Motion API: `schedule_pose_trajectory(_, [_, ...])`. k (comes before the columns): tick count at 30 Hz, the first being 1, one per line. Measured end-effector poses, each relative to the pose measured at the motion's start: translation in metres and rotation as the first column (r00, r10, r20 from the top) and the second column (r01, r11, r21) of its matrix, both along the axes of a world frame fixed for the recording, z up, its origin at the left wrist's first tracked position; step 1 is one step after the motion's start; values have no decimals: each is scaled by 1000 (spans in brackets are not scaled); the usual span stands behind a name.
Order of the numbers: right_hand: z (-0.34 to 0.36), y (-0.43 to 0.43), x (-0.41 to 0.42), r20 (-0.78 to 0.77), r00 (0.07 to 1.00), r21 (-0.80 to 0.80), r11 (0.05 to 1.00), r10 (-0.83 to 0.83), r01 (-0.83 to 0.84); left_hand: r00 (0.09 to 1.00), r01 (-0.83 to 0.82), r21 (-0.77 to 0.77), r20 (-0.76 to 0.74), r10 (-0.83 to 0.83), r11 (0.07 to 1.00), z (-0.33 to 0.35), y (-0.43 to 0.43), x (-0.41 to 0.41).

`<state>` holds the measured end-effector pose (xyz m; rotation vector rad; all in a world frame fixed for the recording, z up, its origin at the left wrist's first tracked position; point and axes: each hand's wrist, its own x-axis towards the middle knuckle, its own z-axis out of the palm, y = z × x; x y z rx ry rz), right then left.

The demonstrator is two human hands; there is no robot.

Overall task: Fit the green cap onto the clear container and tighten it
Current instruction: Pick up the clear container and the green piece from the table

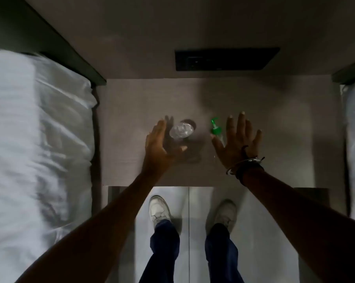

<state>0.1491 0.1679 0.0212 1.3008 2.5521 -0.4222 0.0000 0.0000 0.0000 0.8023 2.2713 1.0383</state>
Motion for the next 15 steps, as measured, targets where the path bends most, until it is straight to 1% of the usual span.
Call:
schedule_pose_trajectory(2, [-7,2,-3,41,999,18,1000,-12,11,991,28,-53,-129,-35,998,-6,0,0])
schedule_pose_trajectory(4, [-18,2,-2,59,998,33,999,-2,0,985,37,-53,-166,-45,998,-6,4,1])
schedule_pose_trajectory(8, [-28,0,-10,55,998,25,1000,-12,11,980,18,-13,-199,-21,1000,-11,18,-8])
schedule_pose_trajectory(15, [-37,5,-17,43,998,-15,998,-53,53,975,121,-68,-181,-132,990,-15,28,-21])
